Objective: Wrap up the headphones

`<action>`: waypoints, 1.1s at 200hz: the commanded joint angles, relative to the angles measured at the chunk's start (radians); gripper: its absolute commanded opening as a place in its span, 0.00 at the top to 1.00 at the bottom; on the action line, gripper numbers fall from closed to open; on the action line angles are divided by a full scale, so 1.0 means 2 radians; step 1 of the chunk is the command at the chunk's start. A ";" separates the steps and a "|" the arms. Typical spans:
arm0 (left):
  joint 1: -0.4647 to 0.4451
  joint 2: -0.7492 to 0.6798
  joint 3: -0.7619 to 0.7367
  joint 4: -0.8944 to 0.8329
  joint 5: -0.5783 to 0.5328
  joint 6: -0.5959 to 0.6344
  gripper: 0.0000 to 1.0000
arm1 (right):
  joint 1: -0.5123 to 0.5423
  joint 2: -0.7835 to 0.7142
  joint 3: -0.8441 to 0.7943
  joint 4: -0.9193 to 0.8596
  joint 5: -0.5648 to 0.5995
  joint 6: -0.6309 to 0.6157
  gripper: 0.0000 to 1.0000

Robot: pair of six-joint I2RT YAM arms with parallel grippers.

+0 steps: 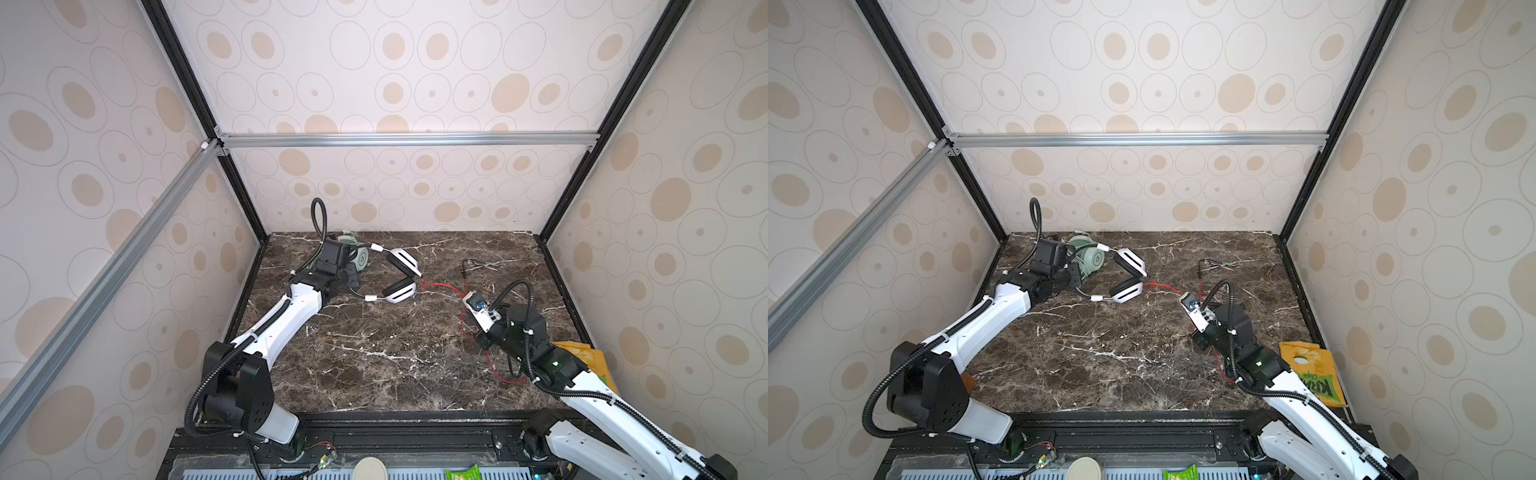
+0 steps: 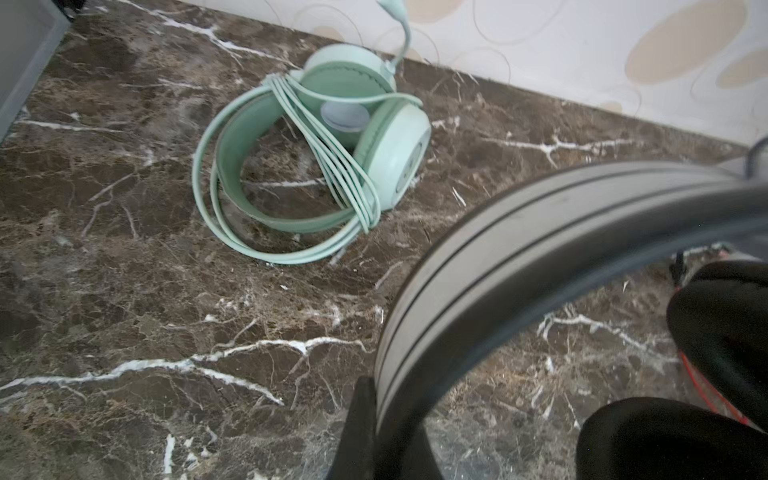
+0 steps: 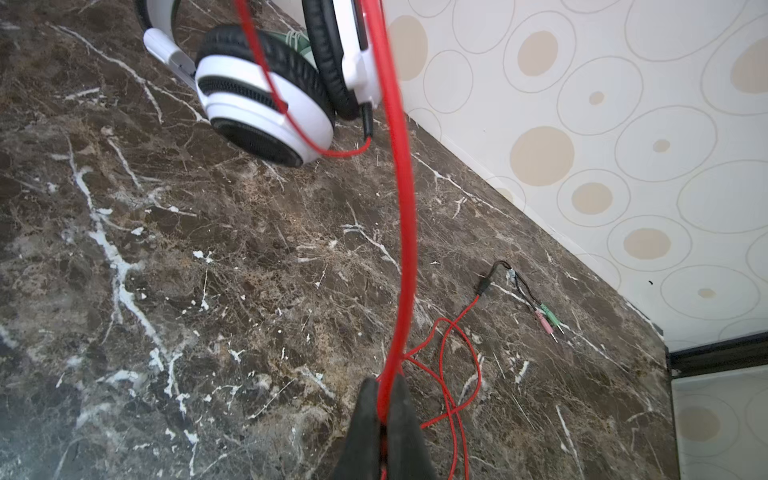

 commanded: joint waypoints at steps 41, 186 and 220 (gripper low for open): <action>-0.044 0.036 0.040 0.021 0.020 0.030 1.00 | 0.015 0.061 0.047 0.046 0.058 -0.044 1.00; -0.098 0.054 0.051 0.016 0.157 0.106 1.00 | -0.085 0.395 0.320 0.078 0.040 -0.008 1.00; -0.101 0.020 0.036 0.035 0.141 0.098 1.00 | -0.105 0.410 0.316 0.038 -0.024 0.036 1.00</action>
